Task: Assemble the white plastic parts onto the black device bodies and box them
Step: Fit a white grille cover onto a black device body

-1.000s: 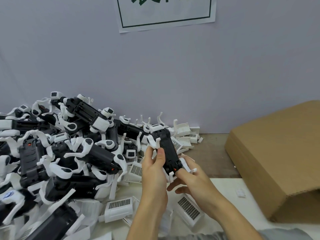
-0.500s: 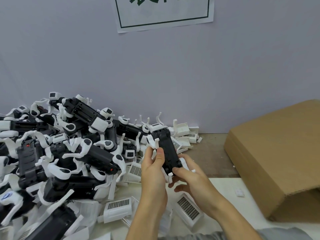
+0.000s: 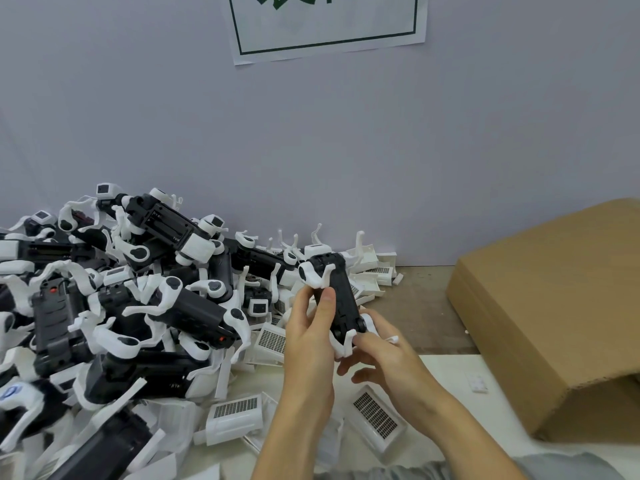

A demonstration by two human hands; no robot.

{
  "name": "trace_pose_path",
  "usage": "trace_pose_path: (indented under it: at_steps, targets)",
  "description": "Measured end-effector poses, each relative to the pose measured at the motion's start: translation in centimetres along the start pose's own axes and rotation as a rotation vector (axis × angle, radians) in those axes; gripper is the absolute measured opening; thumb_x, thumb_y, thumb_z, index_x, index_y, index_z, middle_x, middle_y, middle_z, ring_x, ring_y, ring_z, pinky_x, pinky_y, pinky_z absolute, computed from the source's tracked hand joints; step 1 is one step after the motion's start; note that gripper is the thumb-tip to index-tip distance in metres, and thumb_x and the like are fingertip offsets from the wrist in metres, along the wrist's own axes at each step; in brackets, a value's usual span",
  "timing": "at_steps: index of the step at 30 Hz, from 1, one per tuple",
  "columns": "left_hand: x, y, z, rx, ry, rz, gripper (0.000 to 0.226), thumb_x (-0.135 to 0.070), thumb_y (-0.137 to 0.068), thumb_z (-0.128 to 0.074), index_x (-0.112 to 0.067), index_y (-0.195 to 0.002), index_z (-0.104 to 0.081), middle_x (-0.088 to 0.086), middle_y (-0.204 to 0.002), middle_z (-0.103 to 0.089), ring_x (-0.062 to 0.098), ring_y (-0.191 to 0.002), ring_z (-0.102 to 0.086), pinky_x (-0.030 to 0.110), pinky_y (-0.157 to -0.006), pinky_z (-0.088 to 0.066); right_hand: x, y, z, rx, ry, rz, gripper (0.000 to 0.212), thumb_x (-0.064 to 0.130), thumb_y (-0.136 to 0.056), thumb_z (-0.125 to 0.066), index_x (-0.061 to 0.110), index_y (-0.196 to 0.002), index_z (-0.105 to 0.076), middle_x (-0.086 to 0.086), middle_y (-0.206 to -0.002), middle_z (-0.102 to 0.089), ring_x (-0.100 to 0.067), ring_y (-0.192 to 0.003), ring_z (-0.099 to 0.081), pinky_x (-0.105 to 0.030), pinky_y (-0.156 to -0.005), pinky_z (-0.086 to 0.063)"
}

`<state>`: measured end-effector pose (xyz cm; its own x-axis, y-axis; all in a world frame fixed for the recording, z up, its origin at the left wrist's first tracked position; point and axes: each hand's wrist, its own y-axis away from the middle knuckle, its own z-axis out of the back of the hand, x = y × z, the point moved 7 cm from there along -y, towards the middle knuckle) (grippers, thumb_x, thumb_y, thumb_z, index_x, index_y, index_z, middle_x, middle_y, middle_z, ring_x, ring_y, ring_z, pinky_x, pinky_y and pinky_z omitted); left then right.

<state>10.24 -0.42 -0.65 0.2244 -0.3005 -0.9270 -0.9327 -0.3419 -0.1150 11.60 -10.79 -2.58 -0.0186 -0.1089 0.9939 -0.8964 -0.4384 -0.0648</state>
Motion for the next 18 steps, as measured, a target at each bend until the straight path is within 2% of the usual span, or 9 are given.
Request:
trace_pose_path:
  at_steps: [3, 7, 10, 12, 13, 15, 17, 18]
  targets:
    - [0.2, 0.2, 0.2, -0.035, 0.058, 0.077, 0.025, -0.032, -0.104, -0.048, -0.016, -0.115, -0.063, 0.017, -0.108, -0.072, 0.027, -0.089, -0.064, 0.034, -0.065, -0.044, 0.0, -0.1, -0.1, -0.001, 0.009, -0.013, 0.025, 0.034, -0.081, -0.055, 0.033, -0.103, -0.068, -0.001, -0.08, -0.071, -0.017, -0.076, -0.066, -0.032, -0.071, -0.046]
    - [0.8, 0.5, 0.2, -0.045, 0.146, 0.24, 0.049, -0.034, -0.104, -0.037, 0.002, -0.108, -0.07, 0.023, -0.099, -0.071, 0.03, -0.082, -0.06, 0.032, -0.058, -0.039, 0.3, -0.1, 0.1, -0.017, 0.069, -0.026, 0.035, 0.041, -0.081, -0.058, 0.024, -0.111, -0.067, -0.003, -0.083, -0.073, -0.016, -0.077, -0.067, -0.034, -0.073, -0.046]
    - [0.8, 0.4, 0.7, -0.07, 0.205, 0.243, 0.05, -0.029, -0.106, -0.036, 0.012, -0.12, -0.062, 0.024, -0.099, -0.067, 0.03, -0.08, -0.058, 0.033, -0.061, -0.04, 0.7, 0.0, 0.2, -0.01, 0.108, -0.033, 0.041, 0.047, -0.08, -0.06, 0.018, -0.108, -0.068, -0.003, -0.088, -0.075, -0.014, -0.078, -0.068, -0.033, -0.075, -0.048]
    - [0.3, 0.5, 0.9, -0.095, 0.305, 0.239, 0.05, -0.03, -0.107, -0.038, 0.012, -0.125, -0.058, 0.025, -0.103, -0.065, 0.029, -0.078, -0.059, 0.033, -0.064, -0.043, 1.4, 0.3, 0.1, 0.03, 0.141, -0.02, 0.028, 0.046, -0.081, -0.061, 0.025, -0.097, -0.071, -0.002, -0.091, -0.074, -0.013, -0.08, -0.067, -0.031, -0.077, -0.048]
    - [0.1, 0.5, 1.1, -0.119, 0.37, 0.233, 0.049, -0.03, -0.106, -0.04, 0.012, -0.126, -0.058, 0.025, -0.105, -0.064, 0.03, -0.083, -0.059, 0.035, -0.069, -0.046, 1.8, 0.4, 0.1, 0.05, 0.185, -0.015, 0.022, 0.046, -0.081, -0.061, 0.03, -0.091, -0.072, 0.001, -0.091, -0.073, -0.011, -0.08, -0.066, -0.03, -0.077, -0.047]
    - [-0.4, 0.3, 1.7, -0.174, 0.492, 0.205, 0.043, -0.026, -0.105, -0.046, 0.009, -0.126, -0.059, 0.023, -0.107, -0.062, 0.031, -0.092, -0.059, 0.038, -0.082, -0.05, 2.3, 0.7, 0.7, 0.051, 0.308, -0.02, 0.022, 0.05, -0.08, -0.062, 0.034, -0.093, -0.071, 0.006, -0.087, -0.071, -0.006, -0.077, -0.063, -0.023, -0.074, -0.046]
    - [-0.6, 0.1, 2.1, -0.188, 0.573, 0.194, 0.035, -0.024, -0.102, -0.05, 0.002, -0.123, -0.062, 0.017, -0.102, -0.062, 0.025, -0.087, -0.058, 0.034, -0.083, -0.048, 2.6, 0.8, 1.9, -0.002, 0.448, -0.055, 0.025, 0.05, -0.085, -0.066, 0.03, -0.098, -0.071, 0.003, -0.086, -0.07, -0.005, -0.072, -0.06, -0.021, -0.069, -0.047]
    - [-0.5, 0.1, 2.2, -0.178, 0.598, 0.207, 0.032, -0.023, -0.101, -0.053, -0.002, -0.121, -0.063, 0.014, -0.099, -0.062, 0.022, -0.084, -0.057, 0.032, -0.082, -0.046, 2.8, 0.9, 2.5, -0.011, 0.552, -0.075, 0.022, 0.047, -0.088, -0.068, 0.028, -0.097, -0.072, 0.001, -0.086, -0.069, -0.007, -0.072, -0.059, -0.025, -0.069, -0.049]
